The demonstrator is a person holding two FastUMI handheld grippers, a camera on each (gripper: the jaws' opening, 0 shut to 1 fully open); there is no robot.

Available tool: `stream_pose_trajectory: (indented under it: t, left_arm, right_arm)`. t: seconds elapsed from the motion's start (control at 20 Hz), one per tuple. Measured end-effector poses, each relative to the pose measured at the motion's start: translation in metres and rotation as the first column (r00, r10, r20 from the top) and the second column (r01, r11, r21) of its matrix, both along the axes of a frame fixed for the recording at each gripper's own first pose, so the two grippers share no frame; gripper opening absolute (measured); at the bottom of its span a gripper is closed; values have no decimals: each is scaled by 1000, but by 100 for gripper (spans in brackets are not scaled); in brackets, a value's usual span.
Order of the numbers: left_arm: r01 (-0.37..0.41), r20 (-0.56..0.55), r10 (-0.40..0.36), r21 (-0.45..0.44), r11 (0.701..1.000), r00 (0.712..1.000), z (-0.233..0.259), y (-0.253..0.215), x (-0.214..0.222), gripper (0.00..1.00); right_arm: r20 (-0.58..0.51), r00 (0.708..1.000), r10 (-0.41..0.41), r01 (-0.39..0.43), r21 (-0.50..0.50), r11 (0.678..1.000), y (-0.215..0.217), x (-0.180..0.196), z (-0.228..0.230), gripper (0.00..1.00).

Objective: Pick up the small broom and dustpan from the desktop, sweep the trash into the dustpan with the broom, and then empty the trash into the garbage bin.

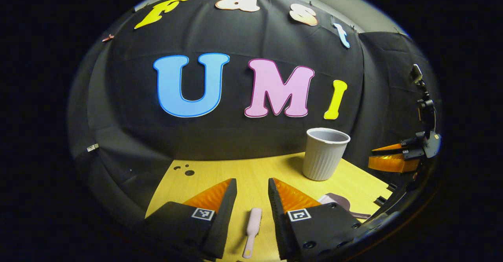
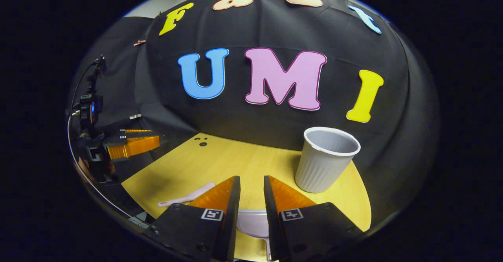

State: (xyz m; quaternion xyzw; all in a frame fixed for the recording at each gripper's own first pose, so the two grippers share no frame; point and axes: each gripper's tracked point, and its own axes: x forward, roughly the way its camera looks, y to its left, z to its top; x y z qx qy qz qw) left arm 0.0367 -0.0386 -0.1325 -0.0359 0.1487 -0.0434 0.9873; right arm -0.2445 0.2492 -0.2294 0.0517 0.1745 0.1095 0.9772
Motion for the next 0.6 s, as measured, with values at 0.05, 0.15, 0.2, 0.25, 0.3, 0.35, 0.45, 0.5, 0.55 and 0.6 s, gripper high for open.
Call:
stream_pose_trajectory:
  t: [0.05,0.15,0.2,0.25,0.3,0.35,0.45,0.5,0.55,0.6]
  left_arm:
    - [2,-4,-2,-3,1000,1000,0,-1,-2,53]
    - [2,-14,-2,-11,1000,1000,0,-1,-3,53]
    - [-1,-21,1,-12,1000,1000,-3,-1,-3,53]
    - [1,-25,-2,-12,1000,1000,-4,-1,-3,53]
    - [6,-28,-7,-7,1000,1000,-5,-2,-4,53]
    - [8,-29,-8,3,1000,1000,-3,-2,-4,53]
    - [10,-31,-9,24,1000,999,-3,-2,-3,53]
    - [9,-28,-8,29,1000,1000,-2,-2,0,53]
    - [11,-29,-10,29,1000,1000,-2,-4,2,53]
    - [10,-32,-9,28,1000,999,-4,-5,2,53]
  right_arm:
    - [10,1000,-5,5,4,1000,0,1,3,39]
    - [31,999,-14,14,-8,1000,0,3,7,39]
    - [37,999,-13,13,-18,1000,-1,2,9,39]
    - [44,999,-17,19,-27,999,-4,0,11,39]
    - [46,999,-17,18,-29,999,-4,-1,12,39]
    - [49,999,-19,21,-27,999,-4,-2,14,39]
    - [52,998,-23,25,-31,999,-7,-3,16,39]
    - [53,998,-22,25,-41,999,-8,-3,16,39]
    - [50,999,-17,20,-52,998,-8,-4,16,39]
    - [51,999,-13,16,-61,998,-9,-4,18,39]
